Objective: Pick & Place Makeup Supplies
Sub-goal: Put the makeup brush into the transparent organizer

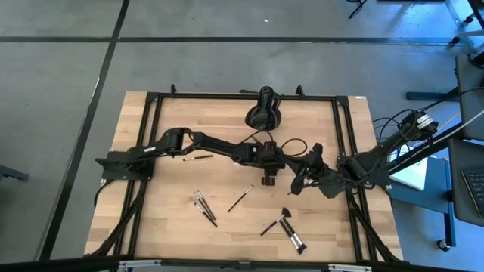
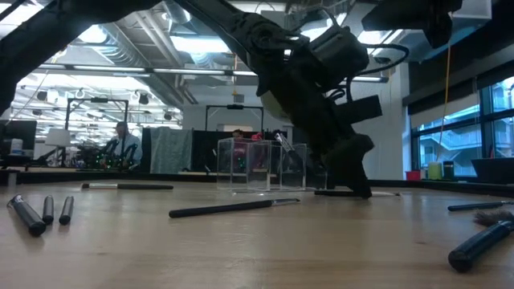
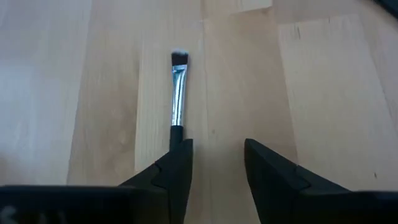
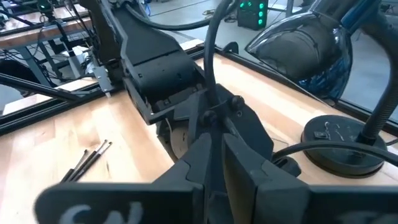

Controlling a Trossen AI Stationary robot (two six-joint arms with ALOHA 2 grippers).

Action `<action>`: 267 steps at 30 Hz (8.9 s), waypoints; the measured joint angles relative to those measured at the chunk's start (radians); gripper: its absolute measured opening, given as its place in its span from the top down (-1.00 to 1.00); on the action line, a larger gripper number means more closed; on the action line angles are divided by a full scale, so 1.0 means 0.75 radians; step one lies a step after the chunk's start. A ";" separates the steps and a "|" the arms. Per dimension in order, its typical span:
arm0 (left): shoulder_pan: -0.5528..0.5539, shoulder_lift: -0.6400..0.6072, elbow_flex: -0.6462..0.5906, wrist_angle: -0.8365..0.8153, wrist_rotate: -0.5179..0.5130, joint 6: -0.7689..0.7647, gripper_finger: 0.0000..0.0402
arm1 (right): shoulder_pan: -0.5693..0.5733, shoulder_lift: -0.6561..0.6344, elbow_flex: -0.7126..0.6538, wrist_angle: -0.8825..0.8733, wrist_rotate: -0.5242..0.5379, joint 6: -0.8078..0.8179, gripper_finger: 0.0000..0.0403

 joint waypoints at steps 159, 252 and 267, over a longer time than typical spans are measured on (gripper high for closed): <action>-0.250 -0.307 0.007 -0.216 -0.895 -0.394 0.84 | -0.195 0.487 -0.594 1.582 0.065 0.408 0.15; -0.467 -0.542 -0.178 -1.663 -1.226 -1.400 0.55 | -0.679 0.816 0.506 0.013 -0.604 -0.620 0.81; -0.433 -0.795 -0.571 -1.273 -1.000 -1.344 0.55 | -0.680 0.845 0.629 -0.240 -0.673 -0.569 0.43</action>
